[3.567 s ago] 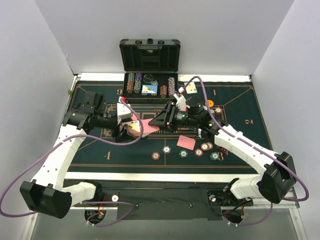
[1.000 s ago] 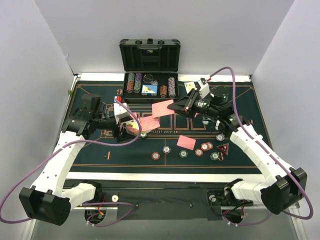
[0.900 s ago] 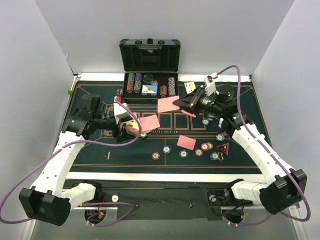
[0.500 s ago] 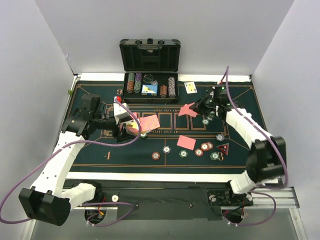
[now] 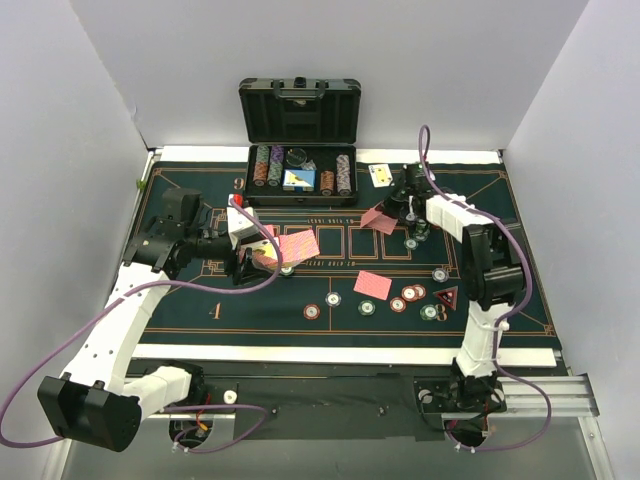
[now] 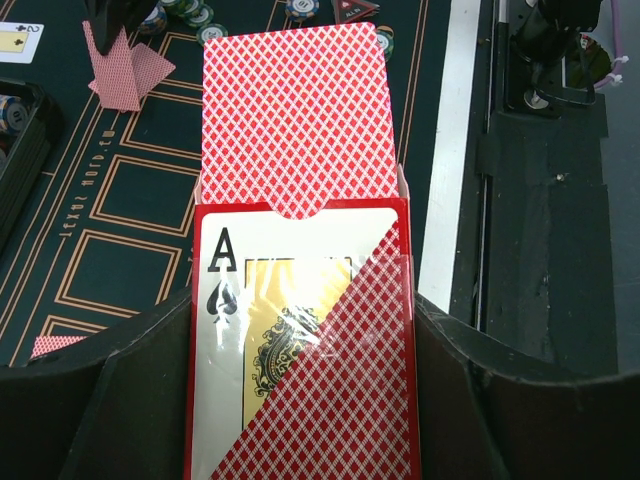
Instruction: Distribute texas hold em gaming equipment
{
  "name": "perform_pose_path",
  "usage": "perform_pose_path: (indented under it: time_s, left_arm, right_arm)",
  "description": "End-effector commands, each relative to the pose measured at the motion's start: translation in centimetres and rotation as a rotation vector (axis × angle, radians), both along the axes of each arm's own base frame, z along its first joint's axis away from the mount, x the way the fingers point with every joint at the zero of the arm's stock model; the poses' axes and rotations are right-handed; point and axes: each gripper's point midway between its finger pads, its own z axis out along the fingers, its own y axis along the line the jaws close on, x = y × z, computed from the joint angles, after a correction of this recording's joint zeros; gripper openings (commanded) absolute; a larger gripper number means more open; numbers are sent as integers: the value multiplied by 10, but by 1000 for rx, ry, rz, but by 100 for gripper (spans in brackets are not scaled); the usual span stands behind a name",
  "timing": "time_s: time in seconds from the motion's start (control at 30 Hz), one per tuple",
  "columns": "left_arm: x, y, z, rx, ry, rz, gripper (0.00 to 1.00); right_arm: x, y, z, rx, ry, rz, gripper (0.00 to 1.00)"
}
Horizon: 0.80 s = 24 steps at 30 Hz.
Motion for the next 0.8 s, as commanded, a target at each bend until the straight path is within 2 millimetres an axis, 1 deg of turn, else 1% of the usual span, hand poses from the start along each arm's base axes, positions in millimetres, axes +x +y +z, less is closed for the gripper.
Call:
perform_pose_path:
  time_s: [0.0, 0.03, 0.07, 0.1, 0.13, 0.17, 0.23, 0.3, 0.33, 0.37, 0.4, 0.43, 0.47, 0.5, 0.53, 0.57, 0.6, 0.63, 0.67, 0.7, 0.73, 0.77]
  left_arm:
    - [0, -2, 24, -38, -80, -28, 2]
    - [1, -2, 23, -37, -79, -28, 2]
    - [0, -2, 23, -37, -79, -28, 2]
    - [0, -2, 22, -37, -76, -28, 2]
    - [1, -2, 23, -37, -79, -29, 2]
    - [0, -2, 23, -37, -77, -28, 2]
    - [0, -2, 22, -37, -77, -28, 2]
    - [0, -2, 23, -39, -80, -29, 2]
    - [0, -2, 23, -40, -77, -30, 2]
    - [0, -2, 22, -40, -77, -28, 2]
    - [0, -2, 23, -40, -79, -28, 2]
    - [-1, -2, 22, -40, -77, -28, 2]
    - [-1, -2, 22, -40, -76, -26, 2]
    - [-1, -2, 22, -39, -77, -26, 2]
    - [-1, -2, 22, -40, -77, -28, 2]
    - [-2, -2, 22, -41, -77, -29, 2]
    - [-2, -2, 22, -41, -77, -29, 2]
    - [-2, -2, 23, -42, -78, -29, 2]
    - [-2, -2, 24, -42, -80, -29, 2]
    - [-3, -2, 24, -43, -78, -32, 2]
    - [-3, -2, 24, -41, -79, -33, 2]
    - [-4, -2, 24, -42, -77, -35, 2]
  right_arm:
    - [13, -12, -8, -81, -10, -25, 0]
    - [12, -16, -11, -102, -1, -29, 0]
    - [5, -19, -20, -122, 47, -28, 1]
    - [0, -18, -23, -132, 68, -16, 10]
    - [-1, -19, -23, -140, 74, -15, 15]
    - [-5, -20, -24, -151, 85, -6, 27]
    - [-8, -17, -17, -153, 74, 9, 38]
    - [-10, -15, -5, -148, 55, 16, 43]
    - [-9, -14, 8, -140, 31, 16, 44]
    - [-11, -12, 14, -137, 24, 21, 48]
    - [-12, -10, 28, -135, 1, 21, 50]
    - [-16, -11, 33, -137, 7, 21, 50]
    - [-19, -9, 48, -135, -18, 22, 52]
    - [-25, -9, 55, -137, -22, 25, 54]
    - [-33, -7, 66, -144, -40, 29, 57]
    - [-45, -7, 78, -141, -49, 33, 57]
    - [-53, 0, 87, -124, -65, 52, 58]
    - [-66, 4, 98, -110, -88, 64, 59]
    - [-76, 10, 107, -85, -108, 80, 61]
    - [-87, 12, 120, -62, -141, 90, 62]
    - [-97, 21, 130, -14, -157, 113, 62]
    - [-113, 27, 145, 33, -186, 142, 63]
